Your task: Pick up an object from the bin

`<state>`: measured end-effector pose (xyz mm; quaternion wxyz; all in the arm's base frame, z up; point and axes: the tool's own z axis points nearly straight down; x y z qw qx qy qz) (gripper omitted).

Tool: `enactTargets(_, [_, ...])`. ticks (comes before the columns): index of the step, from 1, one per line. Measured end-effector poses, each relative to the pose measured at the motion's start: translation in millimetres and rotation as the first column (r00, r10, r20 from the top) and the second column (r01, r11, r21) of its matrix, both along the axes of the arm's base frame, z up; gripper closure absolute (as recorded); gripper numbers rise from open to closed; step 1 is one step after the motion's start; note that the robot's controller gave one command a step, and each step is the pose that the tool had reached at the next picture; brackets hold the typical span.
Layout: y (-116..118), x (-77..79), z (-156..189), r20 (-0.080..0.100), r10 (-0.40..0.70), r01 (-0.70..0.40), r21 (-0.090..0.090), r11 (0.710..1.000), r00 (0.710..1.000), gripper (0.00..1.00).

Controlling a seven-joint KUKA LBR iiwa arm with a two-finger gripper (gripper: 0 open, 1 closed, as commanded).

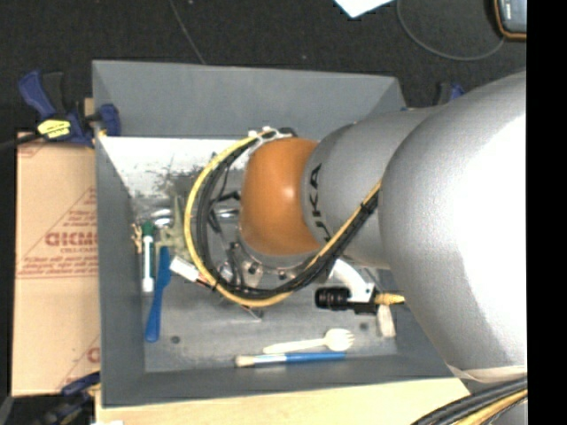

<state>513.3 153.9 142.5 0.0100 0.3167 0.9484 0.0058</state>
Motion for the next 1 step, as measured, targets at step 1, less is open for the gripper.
enactTargets(1, [-0.8,1.3,16.7,0.003,0.003,-0.003,0.001,1.0,1.0,1.0])
